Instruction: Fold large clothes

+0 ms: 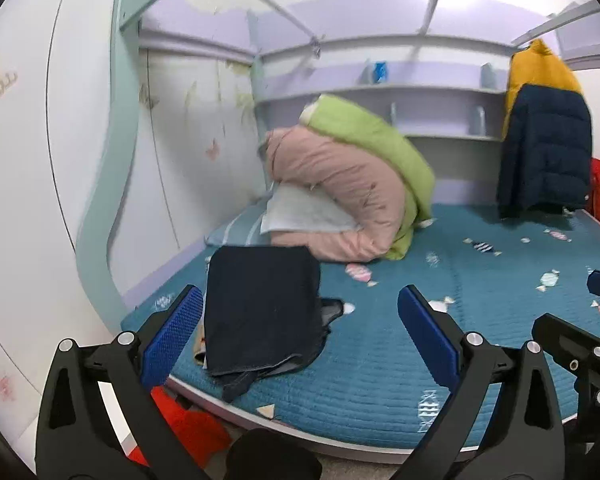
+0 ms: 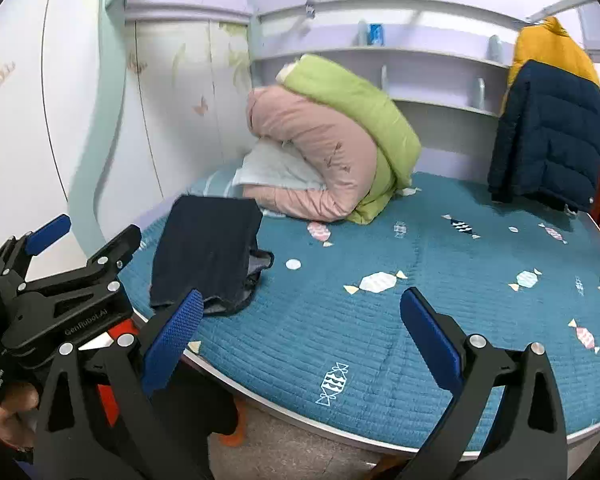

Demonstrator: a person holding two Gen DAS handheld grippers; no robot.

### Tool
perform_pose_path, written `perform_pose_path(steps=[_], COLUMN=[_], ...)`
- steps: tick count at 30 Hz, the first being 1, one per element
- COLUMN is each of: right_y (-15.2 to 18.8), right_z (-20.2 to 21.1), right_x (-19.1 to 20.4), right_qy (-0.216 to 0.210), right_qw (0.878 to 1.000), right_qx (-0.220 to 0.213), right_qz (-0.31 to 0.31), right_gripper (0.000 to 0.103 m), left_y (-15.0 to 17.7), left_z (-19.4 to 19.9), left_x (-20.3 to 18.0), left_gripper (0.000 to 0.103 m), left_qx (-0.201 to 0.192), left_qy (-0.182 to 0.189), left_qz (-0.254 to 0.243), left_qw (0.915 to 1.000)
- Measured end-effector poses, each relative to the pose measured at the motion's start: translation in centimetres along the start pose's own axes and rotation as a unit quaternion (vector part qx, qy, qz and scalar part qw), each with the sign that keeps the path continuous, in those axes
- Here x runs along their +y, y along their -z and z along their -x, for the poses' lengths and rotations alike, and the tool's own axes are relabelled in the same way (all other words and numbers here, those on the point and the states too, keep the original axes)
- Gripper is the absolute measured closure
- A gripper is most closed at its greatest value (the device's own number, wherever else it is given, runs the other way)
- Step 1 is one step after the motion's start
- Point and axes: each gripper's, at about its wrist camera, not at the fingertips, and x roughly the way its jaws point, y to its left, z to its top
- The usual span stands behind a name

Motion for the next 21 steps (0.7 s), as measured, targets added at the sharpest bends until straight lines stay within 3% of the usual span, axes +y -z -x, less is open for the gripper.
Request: perform_pose_path(steps=[12, 21], right_y=[0.1, 0.3], right_z=[7.5, 8.0], right_x=[-0.5, -0.5], right_qy=[0.004, -0.004], right_qw=[0.999, 0.998], right_qx=[-0.054, -0.056], right_qz=[-0.007, -0.018], right_gripper=[0.008, 0.008], left_y=[-1.4, -1.4], left_z=[6.2, 7.4], left_x=[-0.5, -0.1], left_gripper=[0.005, 0.005], left_qx=[-0.043, -0.048], left_qy=[0.023, 0.019], left_qz=[0.03, 0.036], left_qw=[0.9983, 0.998])
